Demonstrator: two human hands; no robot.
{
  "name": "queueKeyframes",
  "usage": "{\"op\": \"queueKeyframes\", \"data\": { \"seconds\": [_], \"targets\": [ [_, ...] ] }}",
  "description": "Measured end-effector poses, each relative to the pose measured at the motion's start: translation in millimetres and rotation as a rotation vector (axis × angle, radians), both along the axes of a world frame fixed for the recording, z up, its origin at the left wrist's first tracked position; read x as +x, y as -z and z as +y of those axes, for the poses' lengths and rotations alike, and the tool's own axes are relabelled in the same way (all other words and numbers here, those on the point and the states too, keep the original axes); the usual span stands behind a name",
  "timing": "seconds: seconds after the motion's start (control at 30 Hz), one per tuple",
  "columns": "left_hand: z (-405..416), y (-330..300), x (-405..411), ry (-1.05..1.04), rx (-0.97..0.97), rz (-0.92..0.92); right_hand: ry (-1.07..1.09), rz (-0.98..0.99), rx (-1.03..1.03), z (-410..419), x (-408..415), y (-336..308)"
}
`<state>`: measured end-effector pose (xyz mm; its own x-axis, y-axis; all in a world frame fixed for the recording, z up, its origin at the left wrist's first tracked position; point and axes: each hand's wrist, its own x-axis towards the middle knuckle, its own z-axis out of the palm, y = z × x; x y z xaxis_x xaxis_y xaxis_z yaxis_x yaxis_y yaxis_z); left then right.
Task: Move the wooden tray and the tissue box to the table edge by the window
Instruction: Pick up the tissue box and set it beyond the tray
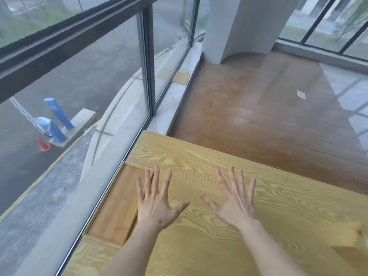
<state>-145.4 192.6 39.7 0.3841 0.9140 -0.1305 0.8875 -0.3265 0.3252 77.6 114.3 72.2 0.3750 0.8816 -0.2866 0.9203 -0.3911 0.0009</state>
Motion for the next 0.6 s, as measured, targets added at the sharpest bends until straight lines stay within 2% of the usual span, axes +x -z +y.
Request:
{"op": "queueKeyframes", "data": {
  "seconds": [0.3,0.6],
  "targets": [
    [-52.8,-25.4,130.5,0.155,0.059,0.026,0.141,0.018,0.059,-94.0,120.7,-10.4],
    [-131.3,-29.7,296.0,0.335,0.119,-0.008,0.393,0.041,0.163,-226.5,274.4,-4.2]
  ]
}}
